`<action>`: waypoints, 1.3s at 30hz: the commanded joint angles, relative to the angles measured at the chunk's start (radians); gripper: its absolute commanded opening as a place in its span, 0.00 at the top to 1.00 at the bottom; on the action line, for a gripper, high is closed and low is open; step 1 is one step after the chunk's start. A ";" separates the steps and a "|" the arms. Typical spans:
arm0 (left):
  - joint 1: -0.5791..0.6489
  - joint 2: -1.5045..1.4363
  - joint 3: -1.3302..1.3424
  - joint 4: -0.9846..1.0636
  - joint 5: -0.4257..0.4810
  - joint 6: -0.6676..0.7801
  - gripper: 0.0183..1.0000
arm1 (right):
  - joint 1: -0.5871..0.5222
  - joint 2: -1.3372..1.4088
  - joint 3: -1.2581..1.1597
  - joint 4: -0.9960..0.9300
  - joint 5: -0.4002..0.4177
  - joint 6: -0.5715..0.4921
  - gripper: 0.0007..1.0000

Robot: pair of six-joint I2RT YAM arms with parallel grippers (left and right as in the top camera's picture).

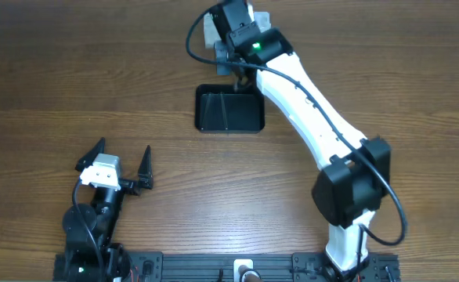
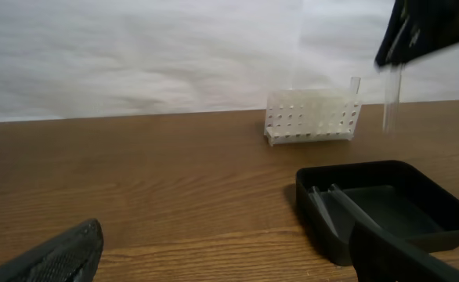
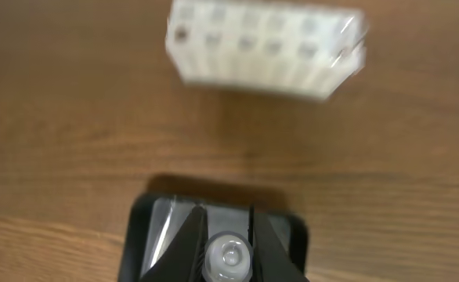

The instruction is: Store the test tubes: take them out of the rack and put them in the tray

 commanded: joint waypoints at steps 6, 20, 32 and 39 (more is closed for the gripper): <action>0.006 -0.006 -0.006 0.000 0.012 0.014 0.00 | -0.013 0.097 -0.037 -0.040 -0.030 0.046 0.96; 0.006 -0.006 -0.006 0.000 0.013 0.014 0.00 | -0.005 0.187 -0.063 -0.039 -0.026 0.092 0.93; 0.006 -0.006 -0.006 0.000 0.013 0.014 0.00 | -0.004 0.193 -0.105 -0.001 -0.027 0.100 0.81; 0.006 -0.006 -0.006 0.000 0.012 0.015 0.00 | -0.004 0.193 -0.105 0.003 -0.031 0.100 0.71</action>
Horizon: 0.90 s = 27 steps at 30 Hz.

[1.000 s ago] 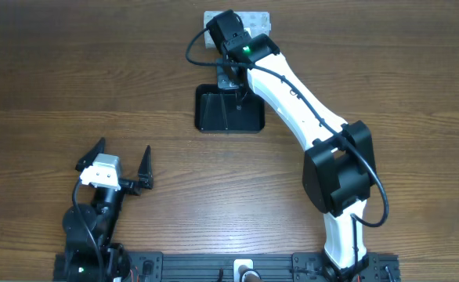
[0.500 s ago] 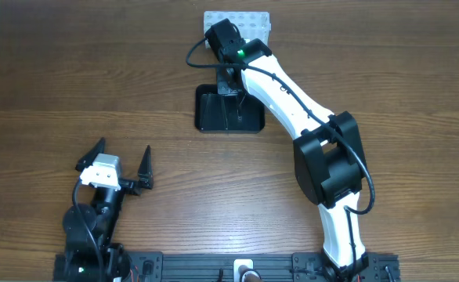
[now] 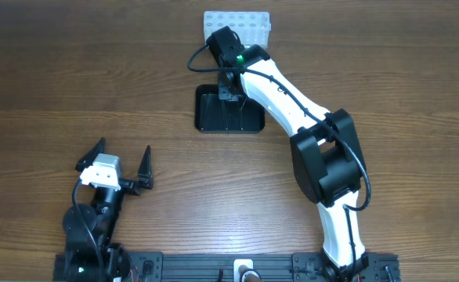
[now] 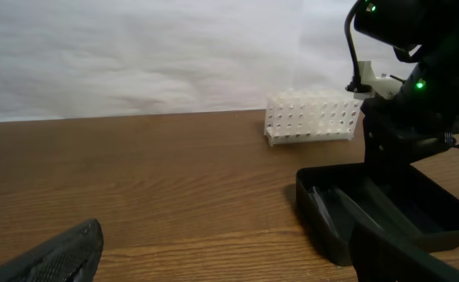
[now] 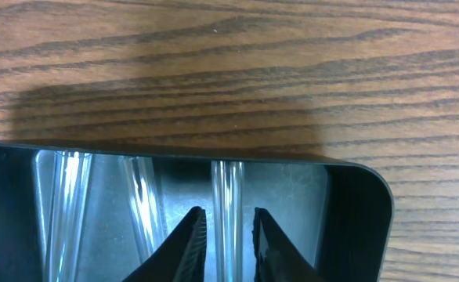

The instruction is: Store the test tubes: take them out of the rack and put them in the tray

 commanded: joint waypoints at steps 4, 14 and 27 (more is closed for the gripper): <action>0.006 -0.006 -0.006 0.000 0.013 0.014 0.00 | -0.002 -0.006 -0.002 0.015 -0.004 -0.011 0.69; 0.006 -0.006 -0.006 0.000 0.013 0.014 0.00 | -0.071 -0.301 -0.002 0.195 0.177 -0.198 0.46; 0.006 -0.006 -0.006 0.000 0.013 0.015 0.00 | -0.168 -0.115 -0.002 0.578 0.193 -0.334 0.01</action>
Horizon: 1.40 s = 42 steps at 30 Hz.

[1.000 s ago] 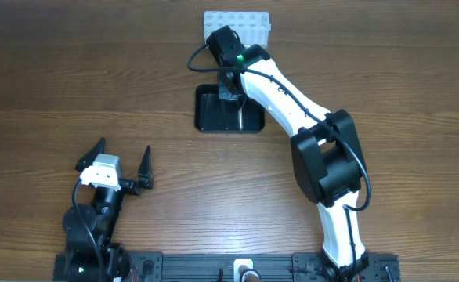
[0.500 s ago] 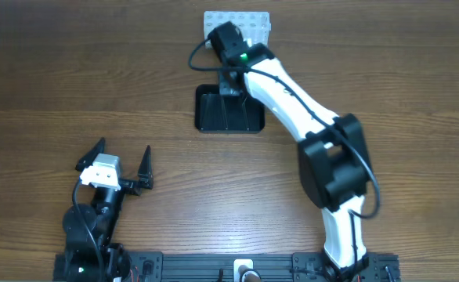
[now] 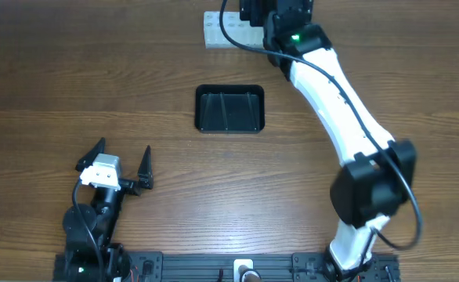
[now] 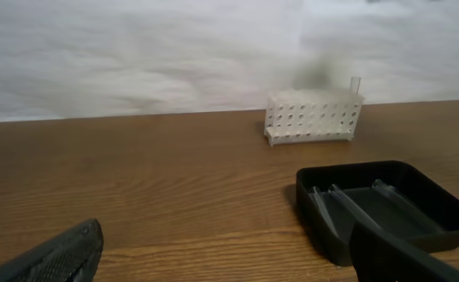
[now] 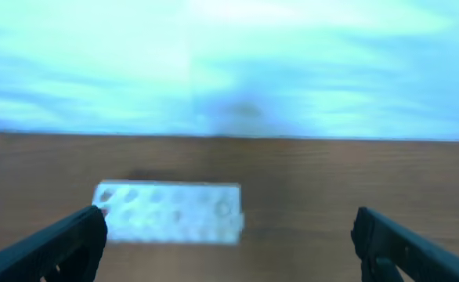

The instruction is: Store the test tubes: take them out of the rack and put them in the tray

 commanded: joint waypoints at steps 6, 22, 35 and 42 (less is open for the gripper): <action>0.006 -0.006 -0.006 0.000 0.013 0.014 0.00 | -0.035 0.189 -0.009 0.127 -0.047 -0.034 0.01; 0.006 -0.006 -0.006 0.000 0.013 0.015 0.00 | -0.054 0.286 -0.009 0.224 -0.055 -0.053 0.01; 0.006 -0.006 -0.006 0.000 0.013 0.015 0.00 | -0.054 0.311 -0.009 0.251 -0.055 -0.053 0.35; 0.006 -0.006 -0.006 0.000 0.013 0.014 0.00 | -0.052 0.311 -0.009 0.252 -0.080 -0.053 0.58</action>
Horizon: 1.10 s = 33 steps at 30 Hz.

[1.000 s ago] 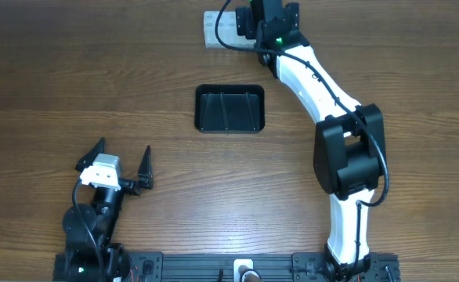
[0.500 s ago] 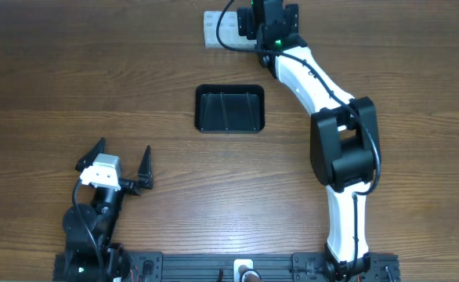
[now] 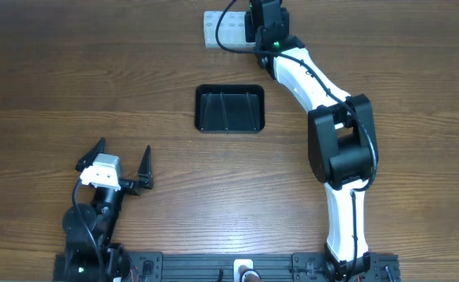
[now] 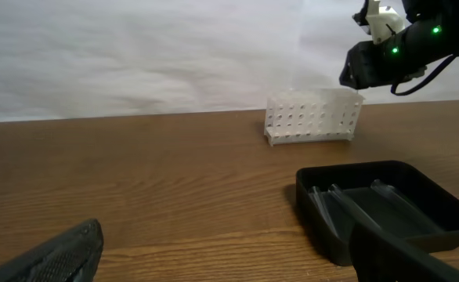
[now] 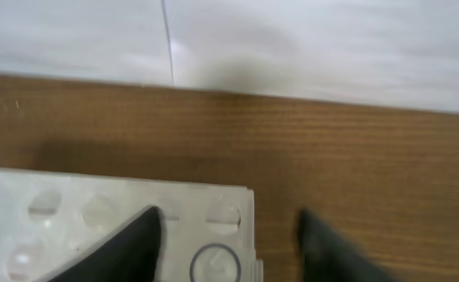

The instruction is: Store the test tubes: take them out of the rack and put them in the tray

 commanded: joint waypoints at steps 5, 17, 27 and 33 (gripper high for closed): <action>0.006 -0.006 -0.006 0.000 0.013 0.014 0.00 | -0.005 0.007 0.003 0.003 -0.040 -0.003 0.66; 0.006 -0.006 -0.006 0.000 0.013 0.014 0.00 | -0.005 0.007 0.003 0.003 -0.039 -0.003 0.76; 0.006 -0.006 -0.006 0.000 0.013 0.014 0.00 | -0.005 0.007 0.003 0.003 -0.039 -0.010 0.81; 0.006 -0.006 -0.006 0.000 0.013 0.015 0.00 | -0.005 0.007 0.003 0.000 -0.039 -0.010 0.84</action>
